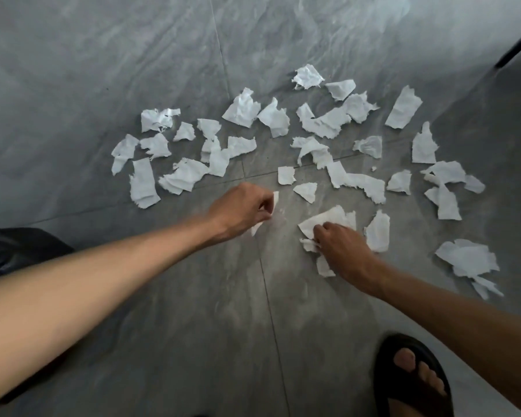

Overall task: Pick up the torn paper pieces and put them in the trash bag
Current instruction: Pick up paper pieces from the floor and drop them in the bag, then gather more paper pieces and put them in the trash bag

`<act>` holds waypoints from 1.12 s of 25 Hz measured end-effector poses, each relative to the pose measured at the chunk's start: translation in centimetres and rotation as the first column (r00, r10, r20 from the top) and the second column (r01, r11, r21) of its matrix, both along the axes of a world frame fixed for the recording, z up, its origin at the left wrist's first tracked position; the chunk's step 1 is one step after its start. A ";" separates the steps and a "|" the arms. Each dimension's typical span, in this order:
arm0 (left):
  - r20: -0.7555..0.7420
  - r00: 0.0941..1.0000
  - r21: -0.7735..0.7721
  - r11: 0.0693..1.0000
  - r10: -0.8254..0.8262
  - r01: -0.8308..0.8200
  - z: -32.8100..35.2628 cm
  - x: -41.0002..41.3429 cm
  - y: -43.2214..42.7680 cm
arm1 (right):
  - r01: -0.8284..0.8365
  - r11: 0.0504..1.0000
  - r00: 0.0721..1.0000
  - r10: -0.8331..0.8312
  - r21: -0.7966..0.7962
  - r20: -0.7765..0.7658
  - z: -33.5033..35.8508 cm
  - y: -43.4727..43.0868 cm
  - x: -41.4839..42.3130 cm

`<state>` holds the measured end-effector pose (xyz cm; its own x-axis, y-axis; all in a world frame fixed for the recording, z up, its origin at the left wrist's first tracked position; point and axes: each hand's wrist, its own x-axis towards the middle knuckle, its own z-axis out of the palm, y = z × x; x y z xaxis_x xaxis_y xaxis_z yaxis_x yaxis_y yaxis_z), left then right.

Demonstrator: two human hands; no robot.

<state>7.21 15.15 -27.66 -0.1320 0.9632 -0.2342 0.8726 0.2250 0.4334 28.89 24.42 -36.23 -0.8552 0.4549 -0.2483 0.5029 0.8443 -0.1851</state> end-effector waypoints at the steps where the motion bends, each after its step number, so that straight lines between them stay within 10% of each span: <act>1: 0.001 1.000 0.011 1.000 -0.008 0.008 2.1 -0.9 -0.6 | 0.011 1.000 1.000 -0.011 -0.001 -0.005 0.2 -0.2 -0.5; 7: 0.046 0.959 0.272 0.920 0.280 -0.282 12.8 -6.5 -7.5 | 0.046 0.942 0.943 -0.150 -0.332 -0.295 8.8 -2.9 -7.6; 15: 0.195 0.664 0.438 0.541 0.722 -0.718 18.6 -14.3 -24.7 | -0.154 0.692 0.899 -0.198 -0.705 -0.390 24.0 -10.3 -23.6; 22: -0.067 0.326 0.150 0.333 0.943 -0.931 10.5 -16.7 -37.8 | -0.348 0.295 0.917 -0.091 -0.890 -0.389 24.7 -21.5 -32.3; 28: -0.134 0.229 0.002 0.232 0.964 -0.973 8.1 -15.6 -41.2 | -0.088 0.140 0.996 -0.005 -0.986 -0.090 21.2 -29.4 -37.0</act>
<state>-8.42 -26.01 -19.54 -0.9750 0.0653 -0.2126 -0.0046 0.9498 0.3128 -8.12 -5.03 -15.05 -0.8961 -0.1781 -0.4065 0.4232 -0.0671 -0.9035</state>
